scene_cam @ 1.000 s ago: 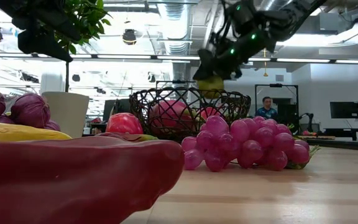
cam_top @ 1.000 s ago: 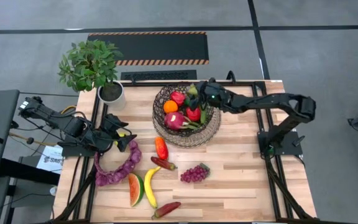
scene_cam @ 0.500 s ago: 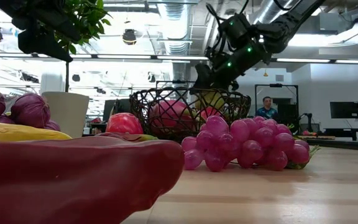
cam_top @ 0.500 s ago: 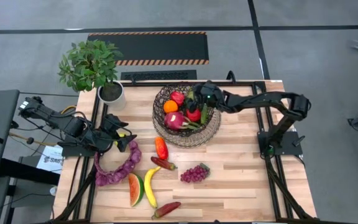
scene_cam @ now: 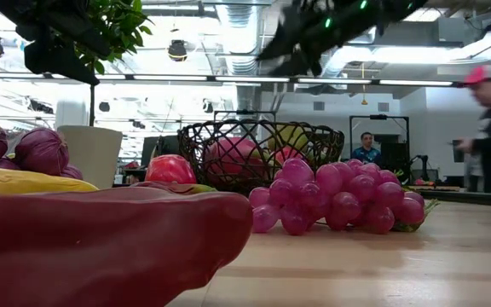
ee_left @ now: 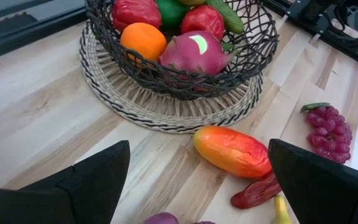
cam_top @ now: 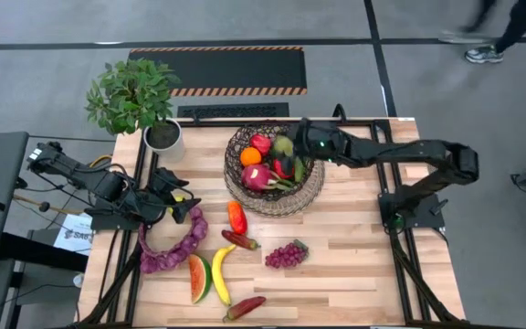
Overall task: Build produce basket
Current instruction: Put the grapes into the basket
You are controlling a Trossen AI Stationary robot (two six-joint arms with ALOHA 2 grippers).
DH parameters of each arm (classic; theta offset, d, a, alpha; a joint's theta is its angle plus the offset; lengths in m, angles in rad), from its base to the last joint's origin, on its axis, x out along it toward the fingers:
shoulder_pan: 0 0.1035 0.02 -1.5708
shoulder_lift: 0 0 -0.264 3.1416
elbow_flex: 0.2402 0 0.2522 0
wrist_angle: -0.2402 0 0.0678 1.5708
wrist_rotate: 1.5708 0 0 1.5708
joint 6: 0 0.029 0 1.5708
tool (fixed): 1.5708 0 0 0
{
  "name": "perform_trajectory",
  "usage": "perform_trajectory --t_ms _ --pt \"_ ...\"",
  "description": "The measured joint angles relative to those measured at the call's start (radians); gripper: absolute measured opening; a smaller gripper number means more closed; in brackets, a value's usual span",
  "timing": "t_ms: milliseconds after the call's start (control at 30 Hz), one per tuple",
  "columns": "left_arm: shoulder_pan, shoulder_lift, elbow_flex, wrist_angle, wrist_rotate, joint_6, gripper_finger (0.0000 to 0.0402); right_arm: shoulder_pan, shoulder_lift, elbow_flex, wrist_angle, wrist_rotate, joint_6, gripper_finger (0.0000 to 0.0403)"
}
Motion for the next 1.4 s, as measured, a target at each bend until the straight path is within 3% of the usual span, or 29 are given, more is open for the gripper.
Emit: perform_trajectory --t_ms 133,333,500,633,967,1400 --pt "0.000 0.000 0.000 0.000 0.019 0.000 0.0368 0.129 -0.064 0.009 -0.085 -0.056 0.031 0.0358" --pt "0.000 0.000 0.000 0.000 0.023 0.000 0.0368 0.402 -0.101 0.009 -0.198 -0.057 0.177 0.0358" --pt "0.000 0.000 0.000 0.003 0.015 0.012 0.0368 0.646 -0.001 -0.015 -0.250 0.101 0.319 0.0358" --pt "0.000 0.000 0.000 0.004 0.005 0.013 0.0368 0.760 0.129 -0.025 -0.195 0.231 0.381 0.0358" --pt "0.000 0.000 0.000 0.003 -0.003 0.014 0.0368 0.775 0.419 -0.025 -0.036 0.255 0.418 0.0350" --pt "0.000 0.000 0.000 0.003 -0.013 0.027 0.0368 0.780 0.457 -0.024 -0.195 0.229 0.523 0.0327"
